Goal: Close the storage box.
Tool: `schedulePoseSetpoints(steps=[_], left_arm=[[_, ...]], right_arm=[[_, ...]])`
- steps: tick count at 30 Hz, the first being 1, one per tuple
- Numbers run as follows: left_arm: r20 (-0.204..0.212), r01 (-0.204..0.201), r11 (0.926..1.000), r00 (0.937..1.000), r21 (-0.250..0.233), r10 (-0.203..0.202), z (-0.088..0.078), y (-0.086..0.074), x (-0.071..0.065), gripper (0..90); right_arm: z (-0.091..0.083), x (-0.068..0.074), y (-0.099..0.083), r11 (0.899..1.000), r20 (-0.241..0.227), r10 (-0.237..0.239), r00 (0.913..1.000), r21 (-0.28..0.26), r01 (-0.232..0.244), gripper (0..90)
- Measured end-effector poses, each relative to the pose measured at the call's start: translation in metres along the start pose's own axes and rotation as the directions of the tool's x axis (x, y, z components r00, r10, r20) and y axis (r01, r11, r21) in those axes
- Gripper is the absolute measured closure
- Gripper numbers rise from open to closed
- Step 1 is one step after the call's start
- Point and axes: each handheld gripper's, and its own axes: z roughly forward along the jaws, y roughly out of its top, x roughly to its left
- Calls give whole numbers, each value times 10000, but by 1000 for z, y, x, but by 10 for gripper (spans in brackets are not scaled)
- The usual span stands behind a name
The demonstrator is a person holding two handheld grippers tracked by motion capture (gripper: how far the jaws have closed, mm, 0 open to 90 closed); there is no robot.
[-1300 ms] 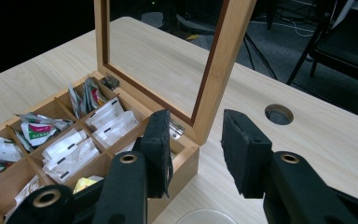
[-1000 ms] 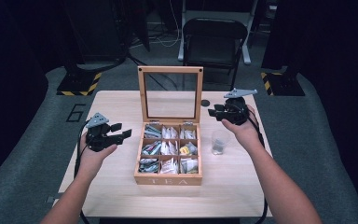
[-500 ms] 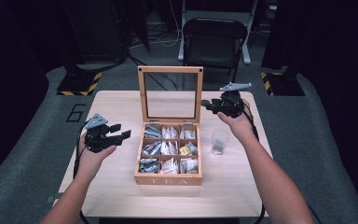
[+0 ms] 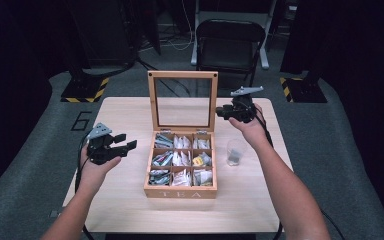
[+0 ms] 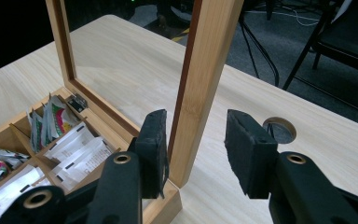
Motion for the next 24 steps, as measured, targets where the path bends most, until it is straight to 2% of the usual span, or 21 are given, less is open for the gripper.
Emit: schedulePoseSetpoints(steps=[7, 9, 24], left_arm=[[-40, 28, 10000, 10000, -27, -29, -1, -1, 1, 435], [-40, 37, 10000, 10000, -23, -37, -2, -1, 1, 436], [-69, 95, 9999, 9999, 36, -95, -3, -4, 4, 435]], right_arm=[[12, -1, -1, 9998, -7, -104, 9999, 162, 104, 560], [17, 0, 0, 9995, -3, -262, 9997, 172, 262, 546], [32, 3, 0, 9996, -110, -200, 9997, 192, 202, 526]])
